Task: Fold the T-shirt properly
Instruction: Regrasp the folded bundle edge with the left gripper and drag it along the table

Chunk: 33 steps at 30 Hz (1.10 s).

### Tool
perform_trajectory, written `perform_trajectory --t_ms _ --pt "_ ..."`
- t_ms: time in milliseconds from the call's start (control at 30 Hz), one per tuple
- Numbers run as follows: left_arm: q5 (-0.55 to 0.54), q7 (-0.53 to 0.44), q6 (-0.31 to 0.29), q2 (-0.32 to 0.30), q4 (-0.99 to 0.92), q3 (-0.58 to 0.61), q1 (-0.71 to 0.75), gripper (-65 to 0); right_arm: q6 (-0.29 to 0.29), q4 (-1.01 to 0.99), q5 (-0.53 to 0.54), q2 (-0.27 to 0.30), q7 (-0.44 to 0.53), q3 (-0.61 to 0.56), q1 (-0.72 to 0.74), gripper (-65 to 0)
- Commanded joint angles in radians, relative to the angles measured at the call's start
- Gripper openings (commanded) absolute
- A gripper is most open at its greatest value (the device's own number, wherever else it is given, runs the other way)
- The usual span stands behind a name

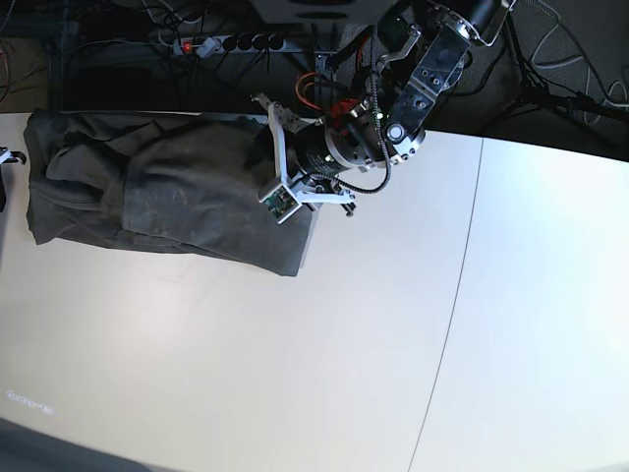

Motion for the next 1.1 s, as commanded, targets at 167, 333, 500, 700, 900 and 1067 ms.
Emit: perform_trajectory --t_ms 167,333,500,700,900,1067 --pt "-0.007 -0.031 -0.014 0.007 -0.008 -0.002 -0.079 -35.6 0.066 -0.099 -0.026 0.035 0.035 0.013 0.000 -65.0" --pt "-0.007 -0.055 -0.014 0.008 -0.087 -0.002 -0.097 -35.6 0.067 -0.261 0.006 0.069 0.050 0.013 0.003 -65.0" --pt "0.016 -0.103 -0.014 0.007 -0.185 -0.002 -0.114 -35.6 0.067 -0.332 0.058 0.090 0.050 0.013 0.003 -65.0" --pt "0.034 -0.102 -0.014 0.007 -0.356 -0.003 -0.183 -35.6 0.067 -0.333 0.058 0.090 0.050 0.013 0.003 -65.0" --pt "0.030 -0.101 -0.014 0.007 -0.516 -0.100 -0.244 -35.6 0.067 -0.333 0.058 0.090 0.049 0.013 0.003 -65.0" --pt "0.029 -0.098 -0.046 -0.001 -0.550 -0.219 -0.264 -35.6 0.067 -0.333 0.058 0.090 0.049 0.013 0.003 -65.0"
